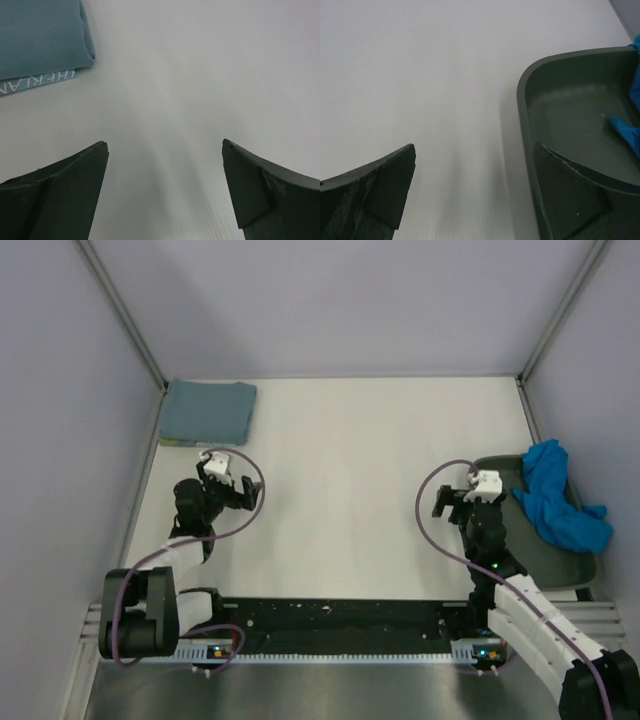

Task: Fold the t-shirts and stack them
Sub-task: Grab crumpled tshirt from bin with the right arm

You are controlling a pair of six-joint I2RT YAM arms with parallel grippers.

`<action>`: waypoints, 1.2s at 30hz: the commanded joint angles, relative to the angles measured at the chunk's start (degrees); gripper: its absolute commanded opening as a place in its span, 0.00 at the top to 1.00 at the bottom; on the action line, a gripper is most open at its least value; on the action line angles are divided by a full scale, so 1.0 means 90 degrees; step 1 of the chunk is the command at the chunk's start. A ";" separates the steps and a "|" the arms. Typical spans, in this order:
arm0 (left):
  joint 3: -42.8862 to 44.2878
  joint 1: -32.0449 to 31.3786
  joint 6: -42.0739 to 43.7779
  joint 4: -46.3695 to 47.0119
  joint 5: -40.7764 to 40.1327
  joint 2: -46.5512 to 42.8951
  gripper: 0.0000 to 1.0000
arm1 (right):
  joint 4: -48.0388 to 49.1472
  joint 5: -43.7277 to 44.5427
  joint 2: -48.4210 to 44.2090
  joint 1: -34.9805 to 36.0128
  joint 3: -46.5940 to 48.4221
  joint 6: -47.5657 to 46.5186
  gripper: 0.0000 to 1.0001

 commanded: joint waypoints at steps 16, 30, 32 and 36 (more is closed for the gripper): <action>0.2256 0.0010 0.1753 -0.3673 -0.0010 -0.0075 0.01 | -0.2981 -0.0480 0.4145 -0.4705 0.3495 0.2276 0.04; 0.2276 0.0020 0.1841 -0.3820 -0.0069 -0.0075 0.01 | -0.2864 -0.1271 0.4241 -0.5125 0.3868 0.1641 1.00; 0.2305 0.0010 0.1832 -0.3820 -0.0069 -0.0055 0.01 | -0.2903 -0.1251 0.3235 -0.5125 0.3925 0.1602 1.00; 0.2335 0.0039 0.1841 -0.3829 -0.0117 -0.0055 0.01 | -0.3000 -0.1718 0.1670 -0.5096 0.4607 0.1387 1.00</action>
